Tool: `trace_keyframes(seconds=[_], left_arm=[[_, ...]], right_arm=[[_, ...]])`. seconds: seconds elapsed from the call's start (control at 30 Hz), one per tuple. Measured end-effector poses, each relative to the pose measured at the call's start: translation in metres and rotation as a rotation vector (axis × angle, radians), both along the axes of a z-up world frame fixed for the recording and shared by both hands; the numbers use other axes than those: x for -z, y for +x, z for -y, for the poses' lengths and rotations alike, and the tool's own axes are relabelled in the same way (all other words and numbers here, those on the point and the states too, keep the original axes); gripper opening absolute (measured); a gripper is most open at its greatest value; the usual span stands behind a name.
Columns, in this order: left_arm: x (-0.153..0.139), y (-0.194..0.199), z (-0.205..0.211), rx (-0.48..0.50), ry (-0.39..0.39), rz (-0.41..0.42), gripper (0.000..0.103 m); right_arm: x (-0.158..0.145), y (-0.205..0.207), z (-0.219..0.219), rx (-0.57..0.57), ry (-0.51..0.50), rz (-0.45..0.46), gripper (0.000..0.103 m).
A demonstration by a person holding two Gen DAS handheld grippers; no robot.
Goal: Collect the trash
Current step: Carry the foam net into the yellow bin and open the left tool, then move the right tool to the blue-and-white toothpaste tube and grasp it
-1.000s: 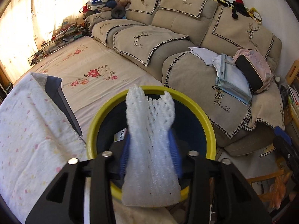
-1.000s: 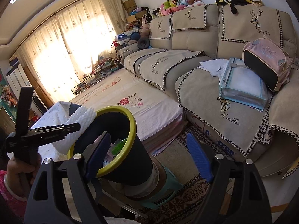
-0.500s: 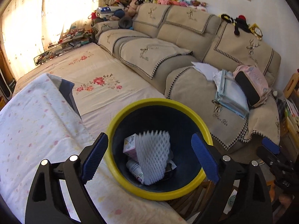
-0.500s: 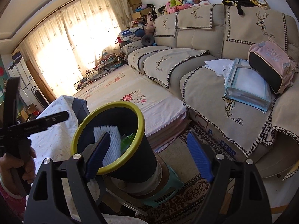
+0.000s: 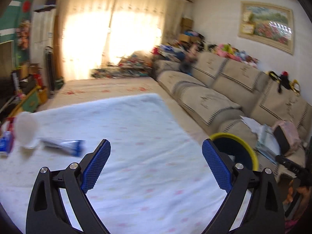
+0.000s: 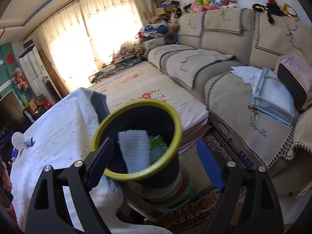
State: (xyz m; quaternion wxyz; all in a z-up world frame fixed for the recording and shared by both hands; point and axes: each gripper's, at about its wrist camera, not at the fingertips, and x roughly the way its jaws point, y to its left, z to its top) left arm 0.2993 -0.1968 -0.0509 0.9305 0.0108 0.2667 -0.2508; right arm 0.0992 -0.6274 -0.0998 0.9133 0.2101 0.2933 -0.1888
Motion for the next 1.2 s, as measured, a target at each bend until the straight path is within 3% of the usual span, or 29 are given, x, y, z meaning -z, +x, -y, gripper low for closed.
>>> trace_keyframes(seconds=[0.27,0.4,0.57,0.87,1.03,1.2], left_arm=[[0.001,0.003,-0.142,-0.293,0.012,0.103,0.097],[0.017,0.007,-0.198,-0.389,0.000,0.091,0.097],[0.030,0.019,-0.239,-0.453,-0.094,0.013,0.097],[0.032,0.012,-0.221,-0.465,-0.076,0.010,0.098],[0.034,0.017,-0.217,-0.443,-0.084,-0.014,0.098],[0.034,0.018,-0.214,-0.430,-0.082,-0.015,0.098]], right_arm=[[-0.018,0.073,-0.085,-0.253,-0.019,0.013,0.082],[-0.034,0.116,-0.137,-0.419,-0.034,0.035,0.082],[-0.049,0.178,-0.213,-0.653,-0.047,0.045,0.082],[-0.027,0.286,-0.357,-0.936,-0.267,-0.060,0.082],[-0.006,0.325,-0.400,-1.030,-0.358,-0.116,0.082],[0.009,0.352,-0.419,-1.094,-0.376,-0.151,0.082]])
